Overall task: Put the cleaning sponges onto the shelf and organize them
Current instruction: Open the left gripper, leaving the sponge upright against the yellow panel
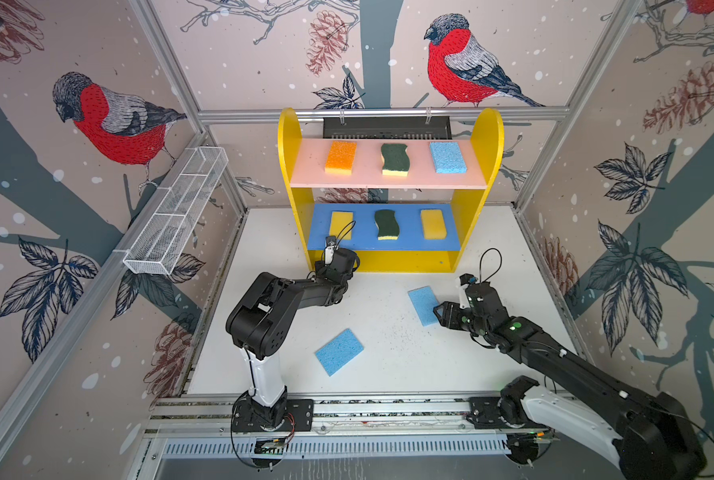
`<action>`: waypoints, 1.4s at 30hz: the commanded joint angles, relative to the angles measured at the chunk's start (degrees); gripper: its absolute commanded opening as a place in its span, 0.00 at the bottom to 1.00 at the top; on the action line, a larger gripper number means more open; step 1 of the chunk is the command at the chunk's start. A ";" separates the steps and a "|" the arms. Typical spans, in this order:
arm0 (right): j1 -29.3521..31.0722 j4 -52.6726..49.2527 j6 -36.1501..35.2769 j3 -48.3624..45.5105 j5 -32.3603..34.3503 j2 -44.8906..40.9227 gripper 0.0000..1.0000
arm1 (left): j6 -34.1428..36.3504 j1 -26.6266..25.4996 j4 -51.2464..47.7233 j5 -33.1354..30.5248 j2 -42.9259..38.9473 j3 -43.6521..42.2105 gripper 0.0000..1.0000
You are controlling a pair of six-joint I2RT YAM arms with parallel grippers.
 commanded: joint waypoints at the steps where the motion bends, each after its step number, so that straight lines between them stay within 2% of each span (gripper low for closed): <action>1: 0.10 0.18 -0.19 0.38 0.95 -0.34 0.60 | -0.62 0.01 -10.15 3.90 -0.29 -0.76 0.77; 15: 0.47 -0.24 0.15 0.81 1.56 -1.13 0.60 | -0.34 0.08 -11.21 6.50 -8.89 -2.88 0.76; 28: 1.48 1.02 -0.48 1.08 1.31 -0.67 0.60 | -1.73 0.15 -11.66 15.17 -22.17 -9.65 0.76; 35: 6.25 8.31 0.49 2.88 -1.46 4.65 0.53 | -2.61 0.72 -16.49 16.57 -27.34 -10.68 0.76; 42: 13.66 19.59 2.94 8.63 -3.66 16.05 0.42 | -4.94 2.62 -23.56 17.21 -34.14 -10.34 0.76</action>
